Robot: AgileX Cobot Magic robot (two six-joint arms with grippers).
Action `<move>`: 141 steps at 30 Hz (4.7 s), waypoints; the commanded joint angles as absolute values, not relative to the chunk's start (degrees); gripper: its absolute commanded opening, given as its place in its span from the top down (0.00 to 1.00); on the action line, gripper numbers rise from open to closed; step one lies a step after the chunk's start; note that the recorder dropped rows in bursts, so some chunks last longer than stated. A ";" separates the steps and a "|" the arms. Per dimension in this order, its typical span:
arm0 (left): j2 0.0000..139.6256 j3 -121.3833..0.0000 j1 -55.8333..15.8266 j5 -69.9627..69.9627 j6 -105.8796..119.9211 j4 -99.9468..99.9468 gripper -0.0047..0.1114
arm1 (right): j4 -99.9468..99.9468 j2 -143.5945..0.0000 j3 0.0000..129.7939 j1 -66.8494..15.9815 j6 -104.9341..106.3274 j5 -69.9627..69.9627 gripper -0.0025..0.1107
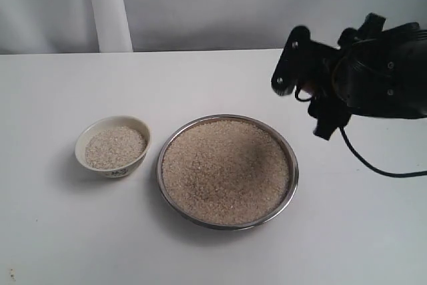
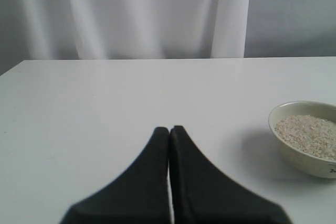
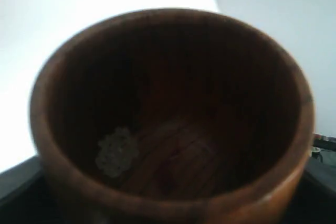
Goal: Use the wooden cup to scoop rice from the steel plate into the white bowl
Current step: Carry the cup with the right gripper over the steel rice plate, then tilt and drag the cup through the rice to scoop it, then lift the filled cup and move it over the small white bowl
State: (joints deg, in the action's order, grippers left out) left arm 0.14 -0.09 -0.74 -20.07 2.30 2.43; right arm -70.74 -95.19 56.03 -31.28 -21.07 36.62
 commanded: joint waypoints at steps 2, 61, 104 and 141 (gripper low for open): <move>0.00 0.00 -0.89 -19.74 2.08 2.40 0.96 | -42.05 -94.78 62.00 -31.55 6.09 39.89 0.98; 0.00 0.00 -0.89 -19.74 2.08 2.40 0.96 | -46.97 -122.92 74.73 -48.58 7.84 45.38 0.98; 0.00 0.00 -0.89 -19.74 2.08 2.40 0.96 | -32.97 -113.28 56.47 -35.77 0.58 7.00 0.98; 0.00 0.00 -0.89 -19.74 2.08 2.40 0.96 | -30.88 -110.95 92.02 -48.45 -0.58 34.40 0.98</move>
State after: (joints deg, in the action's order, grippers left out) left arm 0.14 -0.09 -0.74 -20.07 2.30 2.43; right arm -30.43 -107.18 86.83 -46.47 -2.08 29.52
